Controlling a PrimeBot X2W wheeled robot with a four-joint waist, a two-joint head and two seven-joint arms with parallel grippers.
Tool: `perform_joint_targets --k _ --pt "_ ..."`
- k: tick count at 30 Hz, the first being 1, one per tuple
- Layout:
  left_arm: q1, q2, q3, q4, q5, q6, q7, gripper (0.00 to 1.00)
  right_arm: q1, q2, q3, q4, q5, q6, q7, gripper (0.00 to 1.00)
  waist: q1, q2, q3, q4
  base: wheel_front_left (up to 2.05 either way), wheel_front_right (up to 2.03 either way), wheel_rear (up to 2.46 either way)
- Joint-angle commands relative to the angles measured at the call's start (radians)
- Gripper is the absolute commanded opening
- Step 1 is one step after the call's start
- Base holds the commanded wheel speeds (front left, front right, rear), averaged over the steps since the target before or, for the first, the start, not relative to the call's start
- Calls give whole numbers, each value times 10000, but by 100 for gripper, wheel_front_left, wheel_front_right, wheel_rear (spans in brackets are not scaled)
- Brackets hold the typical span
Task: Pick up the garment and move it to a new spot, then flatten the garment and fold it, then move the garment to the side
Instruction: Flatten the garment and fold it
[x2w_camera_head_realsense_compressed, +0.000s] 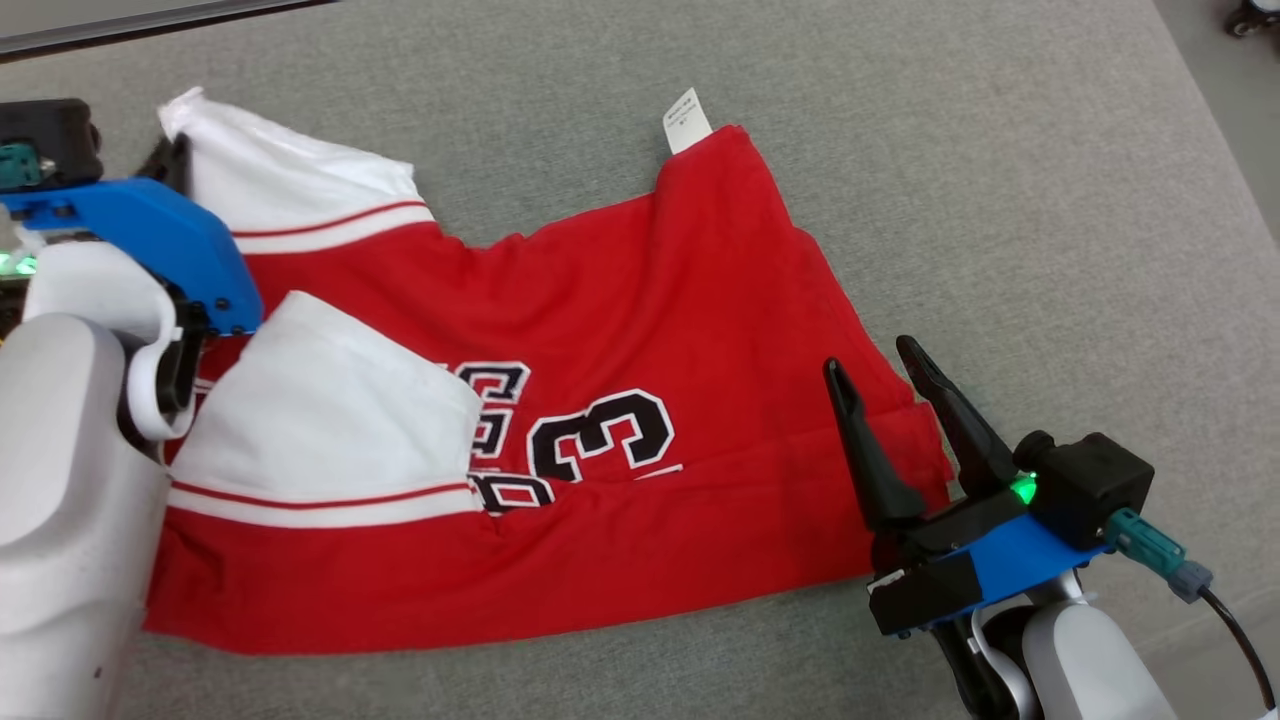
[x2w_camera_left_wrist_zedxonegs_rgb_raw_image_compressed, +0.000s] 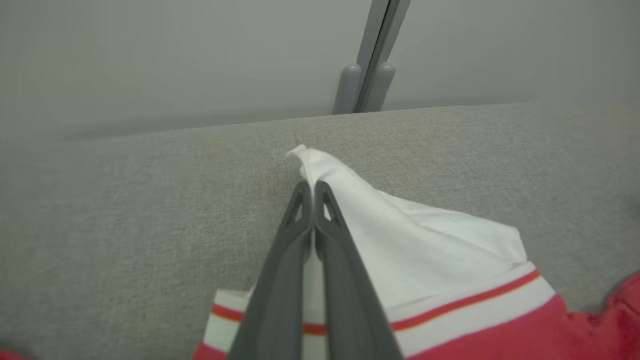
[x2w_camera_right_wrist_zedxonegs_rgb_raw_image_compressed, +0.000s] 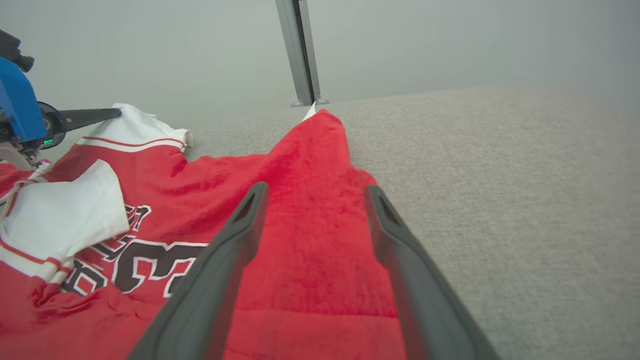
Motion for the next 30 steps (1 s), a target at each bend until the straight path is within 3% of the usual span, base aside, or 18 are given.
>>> perform_joint_targets --k 1,7,10,11,20,24,30 --pt "-181 97 64 36 79 2 -166 0 -124 -17 -15 -7 -5 2 -44 100 -1 0 -24 -47 0 0 0" --pt "-619 298 174 640 487 -69 -2139 0 -153 -16 -30 98 75 2 -108 100 -1 0 -68 -274 0 0 0" --pt "-661 46 150 1117 344 -172 -2397 0 -142 -16 -59 180 117 2 -131 100 -1 0 -146 -296 0 0 0" --pt "-681 -37 173 1247 281 -198 -2454 100 -125 -17 -90 209 127 2 -125 100 -1 0 -181 -272 0 0 0" --pt "-77 -970 132 2070 -378 -655 -2959 100 46 -14 -434 231 -15 2 -50 100 -1 0 -682 474 0 0 0" --pt "535 -1384 22 2064 -599 -1085 -3536 100 174 -17 -712 157 -150 2 85 100 -1 0 -1063 951 0 0 0" --pt "1248 -1444 -529 2029 -357 -1340 -3421 100 397 -19 -1011 -100 -225 2 305 100 -1 0 -1469 1428 0 0 0"
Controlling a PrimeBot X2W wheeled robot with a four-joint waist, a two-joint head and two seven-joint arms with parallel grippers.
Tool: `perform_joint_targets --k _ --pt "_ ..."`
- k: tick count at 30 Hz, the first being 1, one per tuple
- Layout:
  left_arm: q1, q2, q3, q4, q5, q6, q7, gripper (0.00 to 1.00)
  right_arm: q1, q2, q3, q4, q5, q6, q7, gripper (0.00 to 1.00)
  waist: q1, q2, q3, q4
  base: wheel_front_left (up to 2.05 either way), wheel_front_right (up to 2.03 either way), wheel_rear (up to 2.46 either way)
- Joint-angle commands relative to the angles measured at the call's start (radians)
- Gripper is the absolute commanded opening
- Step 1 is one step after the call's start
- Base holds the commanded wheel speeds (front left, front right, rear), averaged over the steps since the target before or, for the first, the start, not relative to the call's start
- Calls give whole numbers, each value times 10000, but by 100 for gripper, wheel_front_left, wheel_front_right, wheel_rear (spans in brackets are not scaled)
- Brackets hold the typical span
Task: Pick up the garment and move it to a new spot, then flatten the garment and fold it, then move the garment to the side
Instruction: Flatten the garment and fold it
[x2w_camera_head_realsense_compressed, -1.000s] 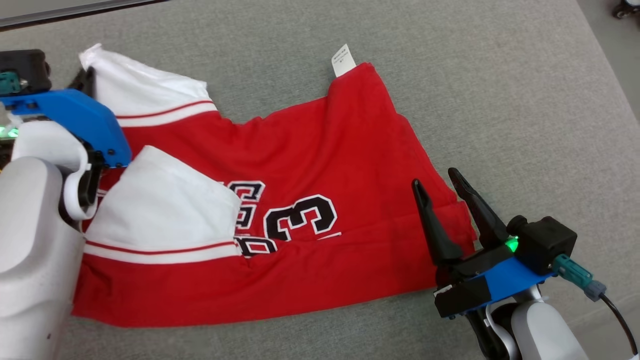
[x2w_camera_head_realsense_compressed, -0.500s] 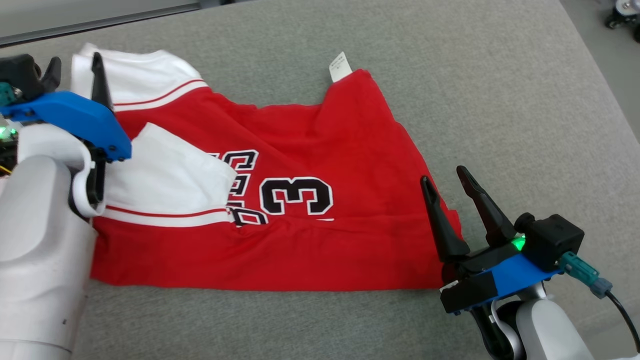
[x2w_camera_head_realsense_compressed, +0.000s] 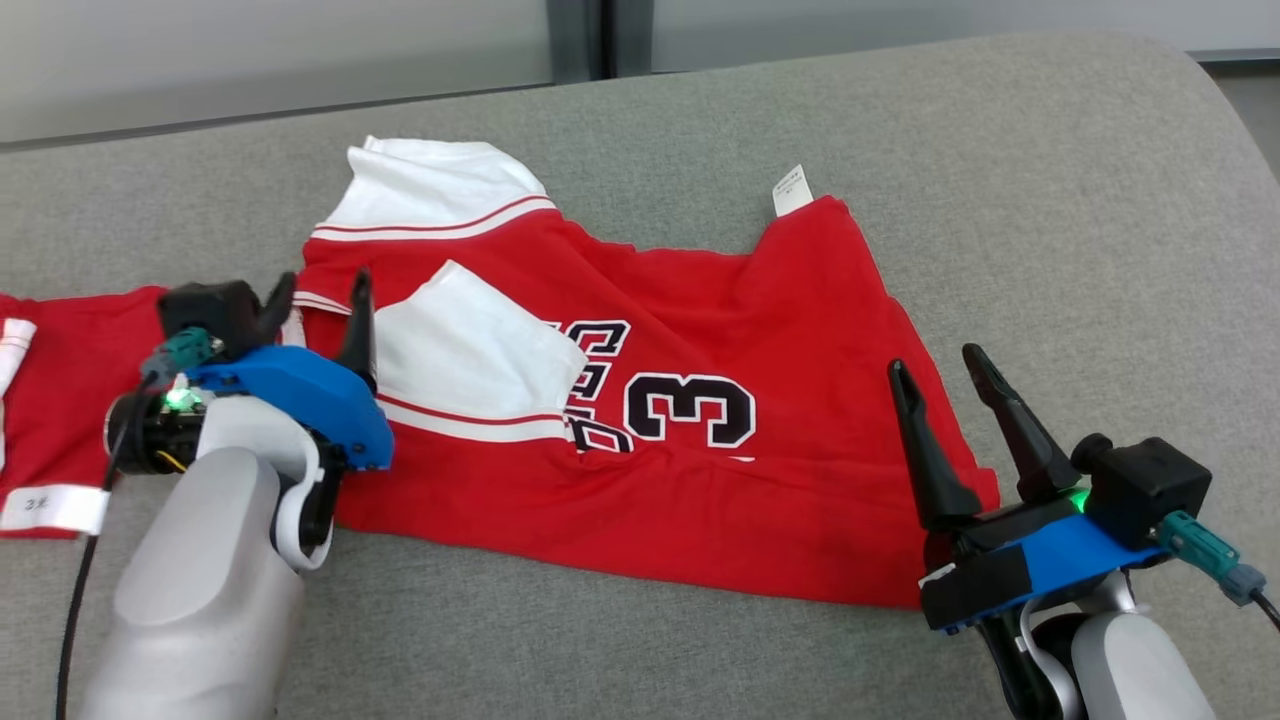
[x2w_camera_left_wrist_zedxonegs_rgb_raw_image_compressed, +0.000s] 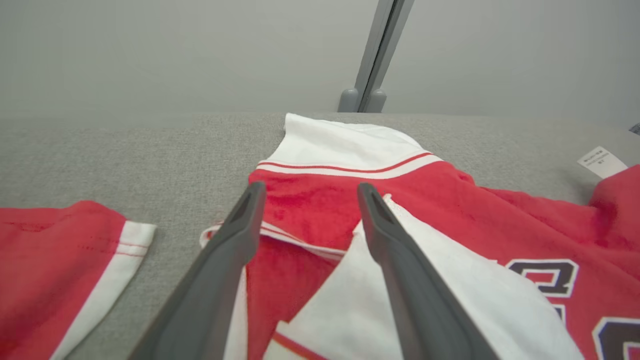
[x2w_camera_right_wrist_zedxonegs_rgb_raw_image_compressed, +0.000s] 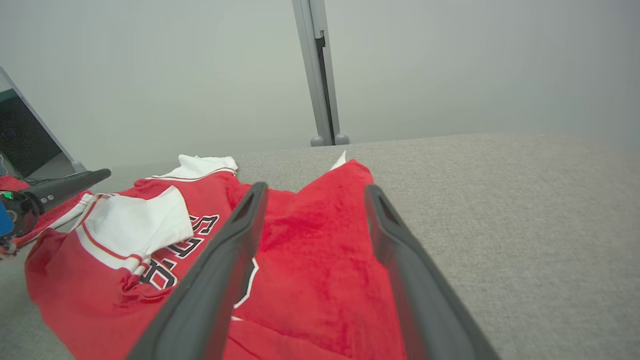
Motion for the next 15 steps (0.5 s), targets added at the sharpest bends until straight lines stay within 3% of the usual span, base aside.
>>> perform_joint_targets --k 1,6,15 --pt "69 35 -107 -17 62 -40 176 100 124 -17 -30 -61 -33 4 38 100 2 0 -25 26 0 0 0" --pt "-49 238 -592 -102 186 -206 1459 100 228 -17 43 -216 50 6 143 100 2 0 -78 33 0 0 0" --pt "-505 378 -736 -198 -103 374 4182 100 242 -17 295 -190 198 6 76 100 2 0 104 -261 0 0 0"
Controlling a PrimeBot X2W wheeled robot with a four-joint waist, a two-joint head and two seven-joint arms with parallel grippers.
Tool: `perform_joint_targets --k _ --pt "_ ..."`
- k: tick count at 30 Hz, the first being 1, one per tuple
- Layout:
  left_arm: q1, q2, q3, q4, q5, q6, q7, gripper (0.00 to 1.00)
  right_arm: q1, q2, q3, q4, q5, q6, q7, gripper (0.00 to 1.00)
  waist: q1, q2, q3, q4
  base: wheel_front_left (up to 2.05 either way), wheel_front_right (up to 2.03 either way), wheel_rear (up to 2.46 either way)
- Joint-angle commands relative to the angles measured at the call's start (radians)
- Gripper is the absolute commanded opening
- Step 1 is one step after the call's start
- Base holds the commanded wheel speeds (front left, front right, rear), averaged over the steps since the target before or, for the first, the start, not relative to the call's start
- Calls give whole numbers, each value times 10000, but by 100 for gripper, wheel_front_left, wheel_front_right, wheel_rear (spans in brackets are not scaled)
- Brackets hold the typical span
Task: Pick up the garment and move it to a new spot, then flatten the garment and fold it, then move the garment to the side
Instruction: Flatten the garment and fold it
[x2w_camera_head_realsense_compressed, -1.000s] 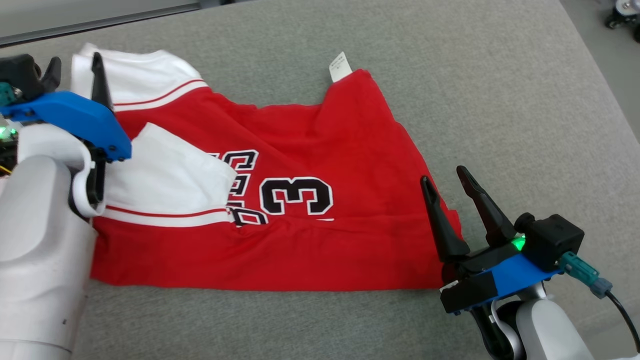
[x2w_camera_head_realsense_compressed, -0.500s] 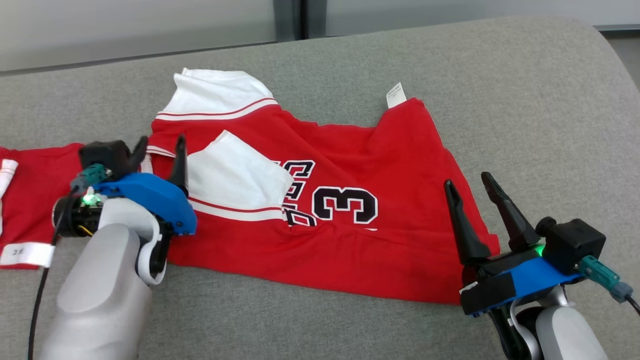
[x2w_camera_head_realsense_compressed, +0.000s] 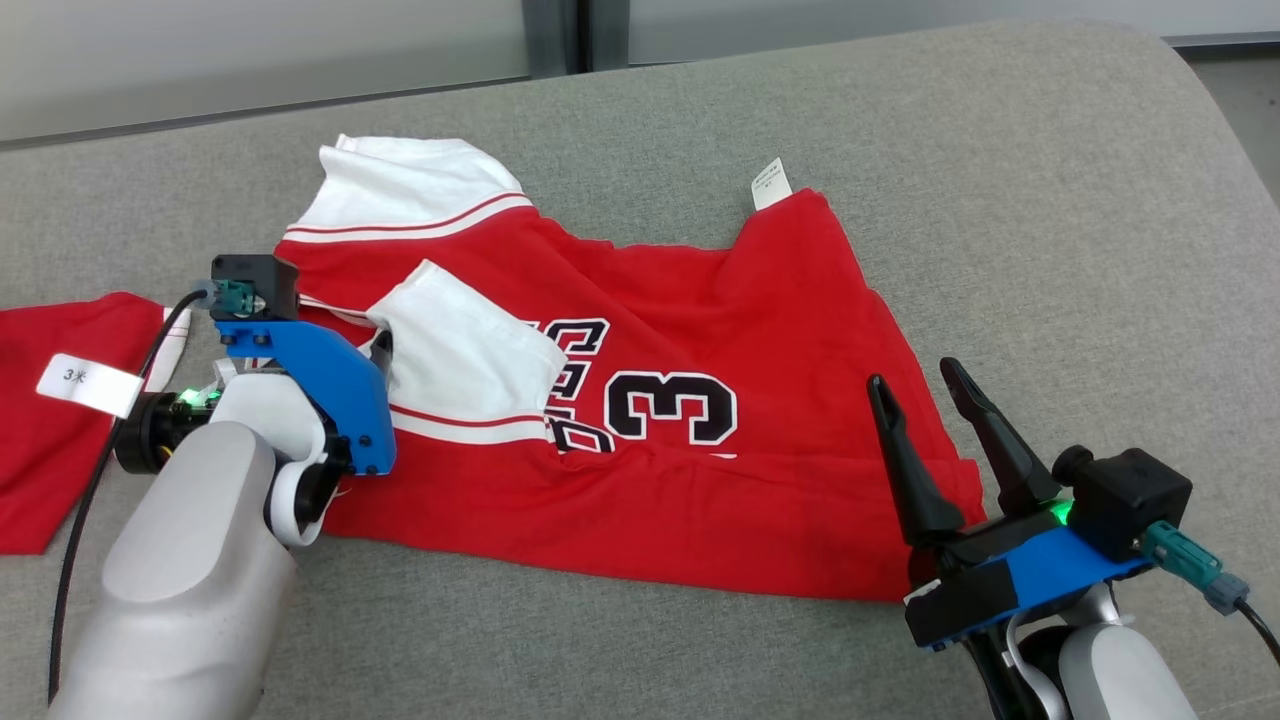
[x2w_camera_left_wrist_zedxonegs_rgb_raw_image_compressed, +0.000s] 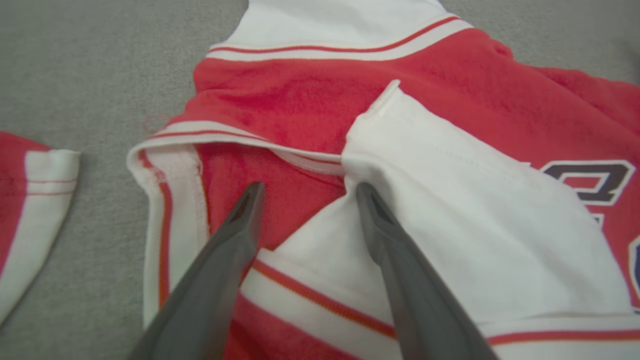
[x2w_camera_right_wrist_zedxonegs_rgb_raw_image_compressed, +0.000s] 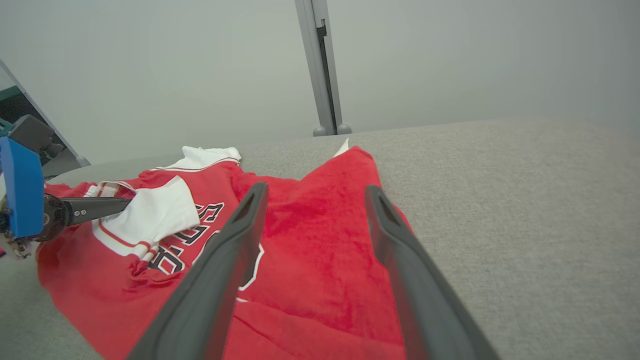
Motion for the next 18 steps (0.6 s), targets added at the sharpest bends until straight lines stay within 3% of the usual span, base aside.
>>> perform_joint_targets --k 1,6,12,18 --pt "-150 0 52 -122 -74 89 151 100 48 -17 14 -10 26 2 -47 100 1 0 16 -31 0 0 0" --pt "-179 81 87 -880 -98 378 495 100 97 -17 -58 3 32 2 -109 100 1 0 81 -101 0 0 0" --pt "-39 522 -33 -2019 345 1072 834 100 119 -17 -74 31 8 4 -90 100 1 0 89 -94 0 0 0" --pt "435 487 -267 -3078 95 1210 1829 100 131 -17 -35 23 -30 2 -43 100 1 0 54 -11 0 0 0"
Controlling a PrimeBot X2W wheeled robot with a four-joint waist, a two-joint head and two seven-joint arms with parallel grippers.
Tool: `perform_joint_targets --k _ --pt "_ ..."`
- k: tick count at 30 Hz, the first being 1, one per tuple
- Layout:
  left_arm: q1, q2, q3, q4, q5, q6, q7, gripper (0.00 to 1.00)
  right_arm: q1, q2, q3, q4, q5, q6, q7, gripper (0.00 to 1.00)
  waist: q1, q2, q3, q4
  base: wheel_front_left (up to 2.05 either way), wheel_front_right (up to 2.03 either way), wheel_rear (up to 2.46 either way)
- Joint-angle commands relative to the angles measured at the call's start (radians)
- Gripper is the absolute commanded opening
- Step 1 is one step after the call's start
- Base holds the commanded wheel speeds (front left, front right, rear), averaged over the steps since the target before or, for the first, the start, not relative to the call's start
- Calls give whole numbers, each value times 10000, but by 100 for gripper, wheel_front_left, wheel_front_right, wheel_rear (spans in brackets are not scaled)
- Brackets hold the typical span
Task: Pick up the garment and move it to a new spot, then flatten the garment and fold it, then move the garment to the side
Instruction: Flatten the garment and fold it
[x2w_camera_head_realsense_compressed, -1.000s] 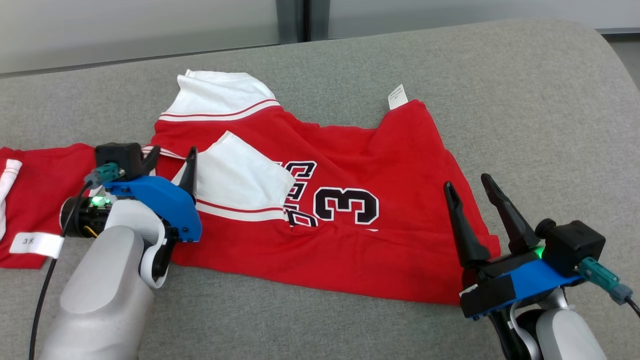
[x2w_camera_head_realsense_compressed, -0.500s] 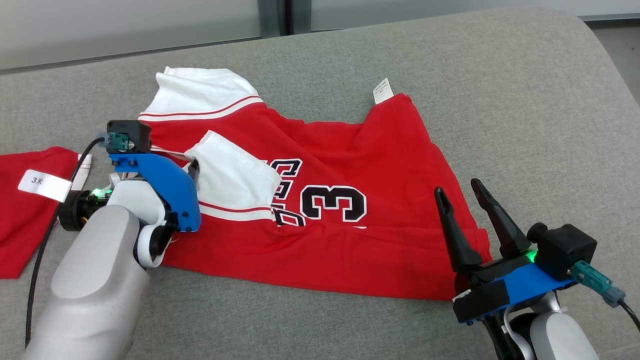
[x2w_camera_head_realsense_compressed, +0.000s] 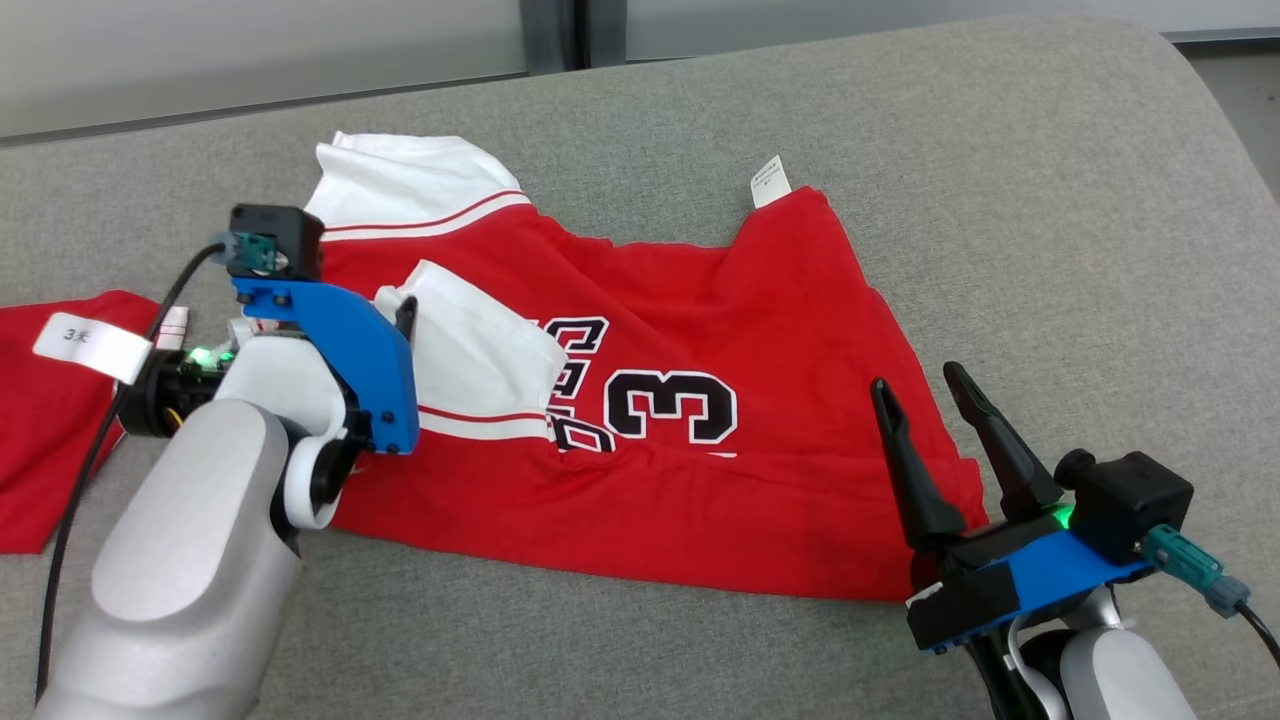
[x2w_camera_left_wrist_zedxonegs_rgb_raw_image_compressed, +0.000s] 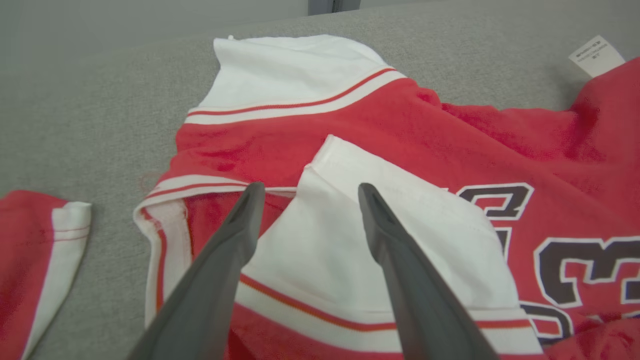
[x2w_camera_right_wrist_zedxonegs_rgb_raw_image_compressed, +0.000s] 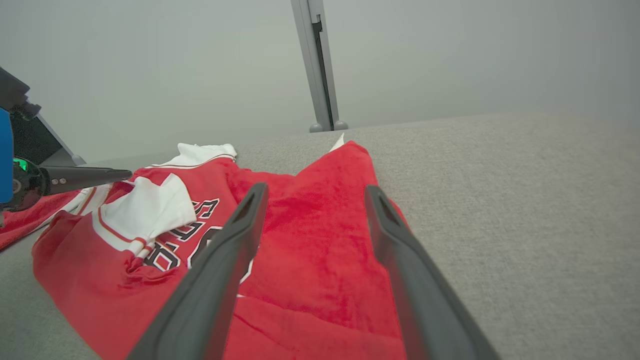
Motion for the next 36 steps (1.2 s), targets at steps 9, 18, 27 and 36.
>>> perform_joint_targets --k 9,18,27,36 --pt "-86 -32 -273 -150 18 263 799 100 -46 -15 177 -43 -19 4 35 100 0 0 88 -148 0 0 0" --pt "-273 -77 -297 106 -95 343 1008 100 -47 -15 215 45 70 6 -51 100 0 0 126 -397 0 0 0" --pt "-349 -59 -313 231 -350 -45 895 0 -76 -15 123 41 65 4 -113 100 0 0 256 -428 0 0 0" --pt "792 55 32 -1441 -411 -31 -900 0 68 -17 -116 -5 -11 4 -93 100 0 0 89 65 0 0 0"
